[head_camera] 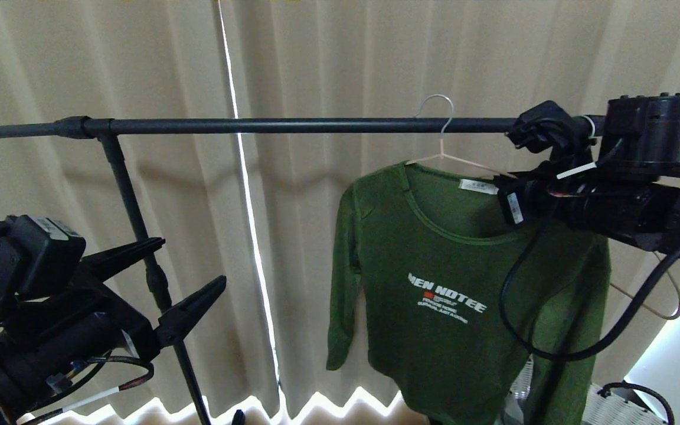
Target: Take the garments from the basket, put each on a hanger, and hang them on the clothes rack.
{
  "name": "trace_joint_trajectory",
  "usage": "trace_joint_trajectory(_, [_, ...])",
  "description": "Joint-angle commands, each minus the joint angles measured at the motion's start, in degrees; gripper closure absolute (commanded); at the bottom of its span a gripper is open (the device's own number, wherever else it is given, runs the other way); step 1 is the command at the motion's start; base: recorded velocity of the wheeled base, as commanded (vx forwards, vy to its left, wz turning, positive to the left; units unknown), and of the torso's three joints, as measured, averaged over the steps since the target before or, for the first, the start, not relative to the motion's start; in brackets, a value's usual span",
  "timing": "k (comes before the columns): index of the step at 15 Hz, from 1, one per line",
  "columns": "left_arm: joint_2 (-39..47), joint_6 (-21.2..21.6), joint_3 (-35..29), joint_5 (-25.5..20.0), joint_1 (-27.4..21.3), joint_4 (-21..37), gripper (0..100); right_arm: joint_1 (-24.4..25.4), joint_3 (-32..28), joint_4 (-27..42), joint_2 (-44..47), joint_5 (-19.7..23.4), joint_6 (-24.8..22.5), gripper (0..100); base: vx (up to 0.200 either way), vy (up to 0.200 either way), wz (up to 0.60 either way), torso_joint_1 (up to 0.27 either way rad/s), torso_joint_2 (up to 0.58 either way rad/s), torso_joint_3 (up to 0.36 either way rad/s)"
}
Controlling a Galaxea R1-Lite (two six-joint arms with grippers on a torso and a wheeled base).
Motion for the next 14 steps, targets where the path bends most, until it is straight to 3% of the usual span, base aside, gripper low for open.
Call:
trace_joint_trajectory(1, [0.00,0.01,0.17,-0.01,-0.02,-0.02,0,0.71,-1.29,-0.06,3.94,-0.17,-0.01,100,0.000,0.000,0.00,0.000,0.00,0.000])
trace_joint_trajectory(9, [-0.18,0.01,0.08,-0.01,0.07,-0.11,0,4.41,-0.67,-0.50,4.11,-0.17,-0.01,100,0.000,0.000,0.00,0.000,0.00,0.000])
trace_joint_trajectory(10, [-0.35,0.01,0.08,-0.01,0.07,-0.11,0,4.49,-0.58,-0.50,4.02,-0.08,0.07,0,0.000,0.000,0.00,0.000,0.00,0.000])
trace_joint_trajectory(14, [-0.62,-0.08,0.00,-0.01,0.16,-0.11,0,5.64,1.09,-2.87,2.88,0.53,1.66,0,0.000,0.000,0.00,0.000,0.00,0.000])
